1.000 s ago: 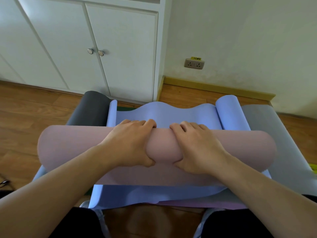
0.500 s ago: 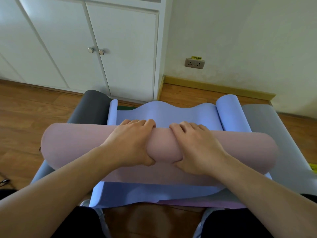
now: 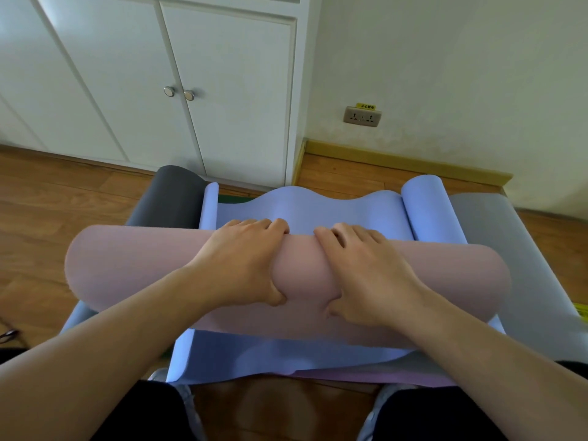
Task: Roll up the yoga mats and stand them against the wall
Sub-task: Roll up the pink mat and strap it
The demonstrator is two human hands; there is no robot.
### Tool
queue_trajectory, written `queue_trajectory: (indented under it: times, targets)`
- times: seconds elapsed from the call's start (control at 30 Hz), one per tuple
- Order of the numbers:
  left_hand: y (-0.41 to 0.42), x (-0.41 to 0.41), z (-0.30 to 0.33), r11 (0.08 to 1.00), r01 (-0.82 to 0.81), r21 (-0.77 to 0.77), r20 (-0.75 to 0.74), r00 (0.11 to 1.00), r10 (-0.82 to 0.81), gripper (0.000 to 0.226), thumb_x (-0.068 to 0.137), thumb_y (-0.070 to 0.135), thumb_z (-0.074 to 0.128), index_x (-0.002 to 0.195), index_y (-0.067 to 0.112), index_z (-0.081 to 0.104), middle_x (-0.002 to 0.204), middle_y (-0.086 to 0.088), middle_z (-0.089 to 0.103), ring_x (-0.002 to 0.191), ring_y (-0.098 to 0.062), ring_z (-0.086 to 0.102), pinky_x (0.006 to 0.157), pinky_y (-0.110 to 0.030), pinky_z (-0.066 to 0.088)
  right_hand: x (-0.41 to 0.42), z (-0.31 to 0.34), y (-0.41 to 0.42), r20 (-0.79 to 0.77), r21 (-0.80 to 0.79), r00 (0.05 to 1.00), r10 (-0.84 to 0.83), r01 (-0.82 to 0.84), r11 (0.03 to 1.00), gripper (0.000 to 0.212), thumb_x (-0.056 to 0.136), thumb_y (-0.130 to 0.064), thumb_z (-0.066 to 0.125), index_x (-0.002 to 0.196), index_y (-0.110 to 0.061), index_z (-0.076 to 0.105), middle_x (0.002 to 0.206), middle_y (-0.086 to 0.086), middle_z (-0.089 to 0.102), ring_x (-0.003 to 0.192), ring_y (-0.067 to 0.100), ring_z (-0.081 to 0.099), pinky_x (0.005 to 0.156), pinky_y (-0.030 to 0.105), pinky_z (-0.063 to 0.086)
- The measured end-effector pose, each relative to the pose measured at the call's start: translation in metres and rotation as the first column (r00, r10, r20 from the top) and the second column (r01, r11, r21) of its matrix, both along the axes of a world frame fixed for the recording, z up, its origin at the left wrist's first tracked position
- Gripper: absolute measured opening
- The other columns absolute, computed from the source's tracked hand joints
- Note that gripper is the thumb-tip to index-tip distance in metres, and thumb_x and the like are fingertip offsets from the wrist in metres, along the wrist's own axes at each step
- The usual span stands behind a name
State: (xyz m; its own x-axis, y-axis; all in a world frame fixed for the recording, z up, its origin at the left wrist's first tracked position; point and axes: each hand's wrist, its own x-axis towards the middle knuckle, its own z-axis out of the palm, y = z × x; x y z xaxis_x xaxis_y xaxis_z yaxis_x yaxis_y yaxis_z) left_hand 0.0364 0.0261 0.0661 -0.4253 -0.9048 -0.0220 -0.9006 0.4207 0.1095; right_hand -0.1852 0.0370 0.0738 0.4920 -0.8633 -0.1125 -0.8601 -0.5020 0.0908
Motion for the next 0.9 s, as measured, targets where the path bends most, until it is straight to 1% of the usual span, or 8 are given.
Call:
queue_trajectory:
  times: [0.07, 0.2, 0.3, 0.43, 0.57, 0.67, 0.8, 0.9]
  targets:
    - [0.001, 0.000, 0.001, 0.999, 0.003, 0.047, -0.004, 1.000, -0.003, 0.086, 0.062, 0.074, 0.077, 0.132, 0.034, 0.045, 0.116, 0.014, 0.061, 0.101, -0.012, 0.060, 0.082, -0.029, 0.044, 0.001, -0.002, -0.001, 0.013, -0.013, 1.000, 0.009, -0.009, 1.000, 0.097, 0.067, -0.064, 0.081, 0.145, -0.024, 0.038, 0.127, 0.001, 0.054, 0.111, 0.027, 0.058, 0.094, 0.042, 0.049]
    - [0.008, -0.001, -0.007, 0.998, 0.057, -0.012, 0.105, 0.993, -0.055, 0.103, 0.059, 0.078, 0.077, 0.142, 0.030, 0.038, 0.130, 0.008, 0.050, 0.116, -0.017, 0.052, 0.102, -0.036, 0.046, -0.001, 0.003, -0.004, 0.066, 0.025, 0.998, -0.011, 0.009, 1.000, 0.079, 0.067, -0.059, 0.074, 0.133, -0.029, 0.044, 0.113, -0.003, 0.061, 0.099, 0.024, 0.061, 0.086, 0.042, 0.052]
    - [0.005, -0.004, -0.013, 0.997, 0.064, -0.049, 0.124, 0.991, -0.058, 0.093, 0.063, 0.070, 0.080, 0.137, 0.027, 0.043, 0.124, 0.005, 0.052, 0.110, -0.019, 0.053, 0.097, -0.036, 0.048, -0.003, -0.002, -0.002, 0.080, 0.031, 0.997, -0.004, 0.001, 1.000, 0.086, 0.070, -0.063, 0.072, 0.141, -0.027, 0.040, 0.119, -0.002, 0.061, 0.108, 0.025, 0.061, 0.095, 0.039, 0.048]
    - [-0.002, 0.002, -0.003, 0.999, 0.032, -0.025, 0.035, 0.999, -0.031, 0.083, 0.063, 0.067, 0.077, 0.132, 0.030, 0.048, 0.116, 0.010, 0.059, 0.104, -0.016, 0.059, 0.090, -0.035, 0.050, -0.002, -0.004, -0.001, -0.007, -0.017, 1.000, 0.018, -0.018, 1.000, 0.119, 0.065, -0.067, 0.084, 0.157, -0.019, 0.026, 0.142, 0.006, 0.047, 0.128, 0.029, 0.050, 0.113, 0.042, 0.040]
    - [0.002, 0.001, -0.001, 0.999, 0.009, 0.042, 0.010, 1.000, -0.009, 0.085, 0.063, 0.075, 0.074, 0.132, 0.035, 0.044, 0.117, 0.014, 0.060, 0.103, -0.013, 0.060, 0.089, -0.032, 0.051, -0.003, -0.008, -0.005, -0.006, -0.009, 1.000, 0.010, -0.011, 1.000, 0.093, 0.065, -0.054, 0.084, 0.141, -0.022, 0.041, 0.125, 0.003, 0.052, 0.110, 0.029, 0.057, 0.096, 0.043, 0.047]
    - [0.006, -0.001, -0.006, 0.999, 0.033, 0.006, 0.075, 0.997, -0.034, 0.097, 0.061, 0.080, 0.073, 0.138, 0.031, 0.041, 0.129, 0.010, 0.052, 0.114, -0.016, 0.053, 0.099, -0.036, 0.048, -0.003, -0.001, -0.006, 0.032, 0.010, 0.999, -0.007, 0.007, 1.000, 0.078, 0.067, -0.049, 0.075, 0.135, -0.025, 0.046, 0.119, 0.000, 0.056, 0.104, 0.027, 0.060, 0.091, 0.043, 0.049]
    - [0.006, -0.007, -0.017, 0.999, 0.017, -0.047, 0.135, 0.991, -0.011, 0.094, 0.064, 0.071, 0.080, 0.137, 0.026, 0.041, 0.128, 0.005, 0.052, 0.114, -0.020, 0.051, 0.100, -0.039, 0.048, -0.004, -0.004, -0.006, 0.053, 0.037, 0.999, -0.006, 0.004, 0.999, 0.079, 0.070, -0.056, 0.074, 0.137, -0.027, 0.044, 0.121, -0.002, 0.056, 0.108, 0.024, 0.058, 0.099, 0.040, 0.047]
    - [0.001, -0.004, -0.014, 0.999, 0.017, -0.027, 0.075, 0.997, -0.014, 0.083, 0.065, 0.069, 0.077, 0.132, 0.029, 0.046, 0.121, 0.008, 0.058, 0.107, -0.017, 0.054, 0.095, -0.038, 0.050, -0.002, -0.006, -0.004, 0.014, 0.012, 1.000, 0.002, -0.002, 1.000, 0.099, 0.068, -0.060, 0.081, 0.148, -0.020, 0.038, 0.134, 0.004, 0.049, 0.122, 0.029, 0.050, 0.112, 0.040, 0.040]
